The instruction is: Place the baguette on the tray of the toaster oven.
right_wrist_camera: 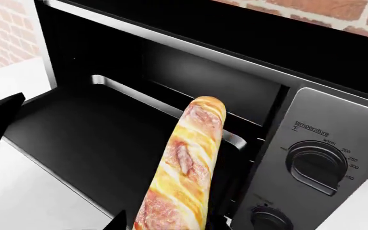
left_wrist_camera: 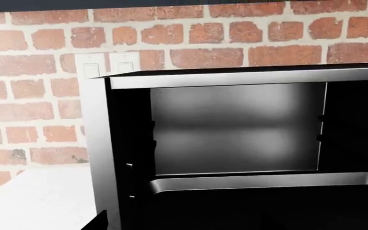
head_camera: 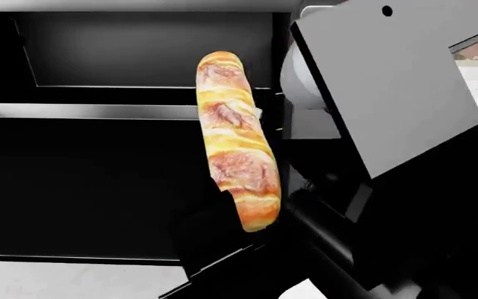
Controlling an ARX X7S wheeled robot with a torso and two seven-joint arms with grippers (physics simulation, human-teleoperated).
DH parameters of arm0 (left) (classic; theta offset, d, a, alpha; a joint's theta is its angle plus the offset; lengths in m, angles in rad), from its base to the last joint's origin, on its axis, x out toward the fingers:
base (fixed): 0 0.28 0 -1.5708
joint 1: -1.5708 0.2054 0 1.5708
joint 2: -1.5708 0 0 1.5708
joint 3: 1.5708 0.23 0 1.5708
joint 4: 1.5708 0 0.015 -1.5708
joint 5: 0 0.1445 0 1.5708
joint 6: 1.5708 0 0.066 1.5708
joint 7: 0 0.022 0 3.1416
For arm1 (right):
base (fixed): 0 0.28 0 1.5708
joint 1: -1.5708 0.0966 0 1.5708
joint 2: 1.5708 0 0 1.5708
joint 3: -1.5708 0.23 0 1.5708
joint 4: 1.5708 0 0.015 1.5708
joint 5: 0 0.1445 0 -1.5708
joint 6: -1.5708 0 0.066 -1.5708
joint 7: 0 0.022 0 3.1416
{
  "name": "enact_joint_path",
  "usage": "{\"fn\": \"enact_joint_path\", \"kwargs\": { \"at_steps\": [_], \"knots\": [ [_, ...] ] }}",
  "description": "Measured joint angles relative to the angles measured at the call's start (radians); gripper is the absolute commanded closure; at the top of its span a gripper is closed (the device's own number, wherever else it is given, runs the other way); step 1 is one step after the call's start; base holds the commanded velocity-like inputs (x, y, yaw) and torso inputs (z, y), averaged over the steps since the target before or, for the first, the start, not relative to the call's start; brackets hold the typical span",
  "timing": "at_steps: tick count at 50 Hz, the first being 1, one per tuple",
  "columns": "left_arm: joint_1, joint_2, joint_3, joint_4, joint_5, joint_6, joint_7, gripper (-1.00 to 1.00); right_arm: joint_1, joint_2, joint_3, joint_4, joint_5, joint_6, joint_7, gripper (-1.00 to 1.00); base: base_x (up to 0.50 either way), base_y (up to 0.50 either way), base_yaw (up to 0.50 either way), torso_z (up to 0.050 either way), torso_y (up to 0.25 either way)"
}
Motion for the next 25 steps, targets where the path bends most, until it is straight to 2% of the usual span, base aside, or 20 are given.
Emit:
{"fn": "enact_joint_path", "kwargs": {
  "at_steps": [10, 25],
  "knots": [
    [0.005, -0.008, -0.013, 0.001, -0.007, 0.010, -0.006, -1.00, -0.023, -0.094, -0.041, 0.074, -0.073, -0.005, -0.064, 1.00, 0.00, 0.00, 0.00, 0.000, 0.000],
    [0.022, -0.031, -0.053, -0.007, -0.025, 0.025, -0.009, -1.00, -0.004, -0.213, -0.099, 0.270, -0.208, 0.087, -0.179, 1.00, 0.00, 0.00, 0.00, 0.000, 0.001]
  ]
}}
